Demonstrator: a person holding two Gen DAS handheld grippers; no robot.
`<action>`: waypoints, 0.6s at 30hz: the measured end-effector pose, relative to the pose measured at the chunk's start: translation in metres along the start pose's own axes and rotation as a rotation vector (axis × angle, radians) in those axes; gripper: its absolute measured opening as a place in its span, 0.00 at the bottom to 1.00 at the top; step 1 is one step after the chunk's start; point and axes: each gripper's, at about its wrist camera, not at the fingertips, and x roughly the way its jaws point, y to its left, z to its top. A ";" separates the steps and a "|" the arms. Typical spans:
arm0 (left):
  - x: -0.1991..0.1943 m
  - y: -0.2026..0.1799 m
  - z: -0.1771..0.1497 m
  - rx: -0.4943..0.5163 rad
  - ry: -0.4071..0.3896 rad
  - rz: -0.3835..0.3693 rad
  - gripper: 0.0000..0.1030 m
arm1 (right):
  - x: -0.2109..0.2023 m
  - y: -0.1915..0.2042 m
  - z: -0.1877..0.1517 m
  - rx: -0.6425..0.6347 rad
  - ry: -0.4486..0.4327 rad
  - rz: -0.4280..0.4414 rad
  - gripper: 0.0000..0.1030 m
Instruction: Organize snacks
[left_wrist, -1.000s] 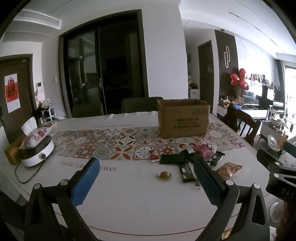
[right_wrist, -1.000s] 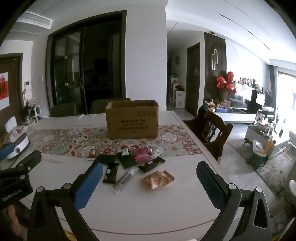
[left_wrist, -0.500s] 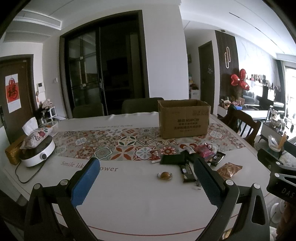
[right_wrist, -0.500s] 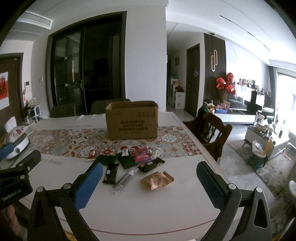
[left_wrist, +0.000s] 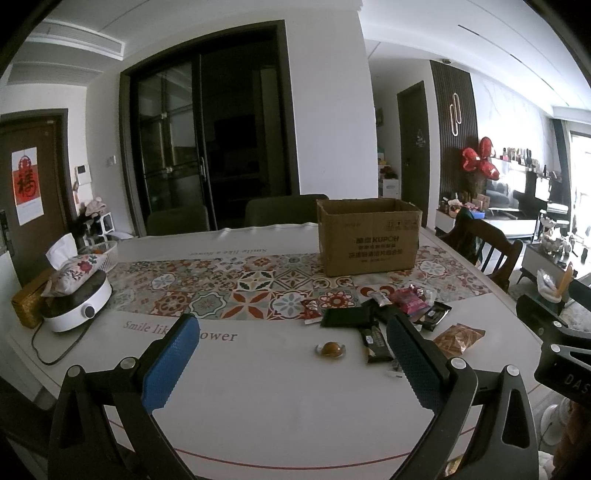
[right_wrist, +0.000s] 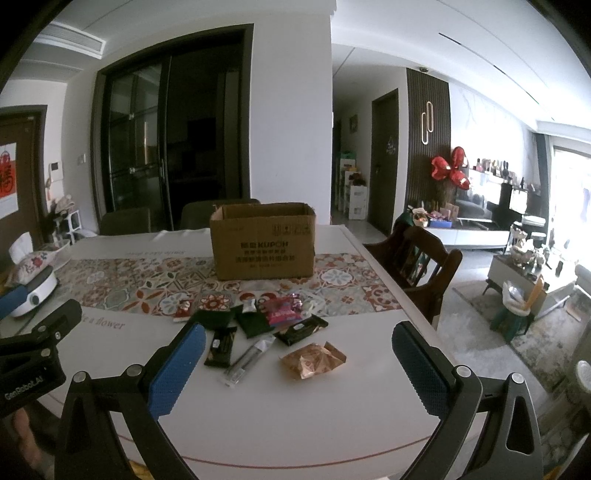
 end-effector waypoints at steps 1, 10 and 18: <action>0.000 0.001 0.000 -0.001 0.000 0.000 1.00 | 0.000 0.000 0.000 0.000 0.000 0.000 0.99; 0.000 0.002 0.001 -0.001 -0.001 0.001 1.00 | 0.001 0.000 -0.002 0.000 -0.002 0.000 0.99; 0.000 0.001 0.000 0.000 -0.002 0.001 1.00 | 0.000 0.000 -0.001 -0.002 -0.004 0.000 0.99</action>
